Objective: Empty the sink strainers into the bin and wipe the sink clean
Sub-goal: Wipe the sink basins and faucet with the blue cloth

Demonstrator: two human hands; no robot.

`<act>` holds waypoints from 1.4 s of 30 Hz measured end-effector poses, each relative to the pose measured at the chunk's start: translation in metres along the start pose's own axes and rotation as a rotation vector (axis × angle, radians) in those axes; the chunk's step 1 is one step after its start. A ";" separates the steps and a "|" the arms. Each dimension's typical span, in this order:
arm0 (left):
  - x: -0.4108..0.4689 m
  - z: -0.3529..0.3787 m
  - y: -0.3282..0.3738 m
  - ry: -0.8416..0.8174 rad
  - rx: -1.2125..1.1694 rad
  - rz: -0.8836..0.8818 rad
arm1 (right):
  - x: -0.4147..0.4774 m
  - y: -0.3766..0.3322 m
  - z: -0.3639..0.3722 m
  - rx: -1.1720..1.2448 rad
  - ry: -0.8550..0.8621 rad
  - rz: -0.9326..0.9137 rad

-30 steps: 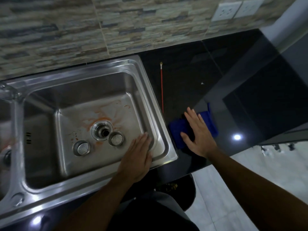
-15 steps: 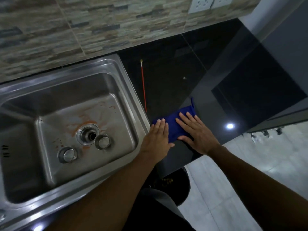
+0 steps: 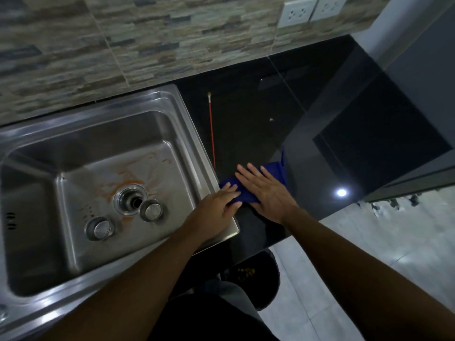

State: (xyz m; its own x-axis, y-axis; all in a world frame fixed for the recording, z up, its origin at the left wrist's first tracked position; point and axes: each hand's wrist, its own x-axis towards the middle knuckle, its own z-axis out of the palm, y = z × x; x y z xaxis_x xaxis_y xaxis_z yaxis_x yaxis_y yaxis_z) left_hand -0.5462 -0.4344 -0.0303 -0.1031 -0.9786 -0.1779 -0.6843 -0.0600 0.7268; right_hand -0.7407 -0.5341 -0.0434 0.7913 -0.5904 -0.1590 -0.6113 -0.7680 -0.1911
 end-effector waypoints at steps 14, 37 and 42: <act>-0.170 -0.072 -0.111 0.155 0.108 -0.375 | 0.031 -0.118 -0.027 0.486 0.097 0.041; -0.445 -0.200 -0.299 0.389 0.198 -0.848 | 0.197 -0.531 0.054 0.790 0.114 -0.037; -0.449 -0.211 -0.321 0.335 0.218 -0.871 | 0.179 -0.565 0.102 0.436 -0.009 -0.259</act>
State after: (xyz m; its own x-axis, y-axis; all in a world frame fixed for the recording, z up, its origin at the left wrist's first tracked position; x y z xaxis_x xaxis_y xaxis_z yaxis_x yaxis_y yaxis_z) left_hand -0.1280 -0.0170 -0.0432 0.6941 -0.6150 -0.3742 -0.5459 -0.7885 0.2834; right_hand -0.2546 -0.1804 -0.0625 0.9184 -0.3911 -0.0607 -0.3438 -0.7125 -0.6116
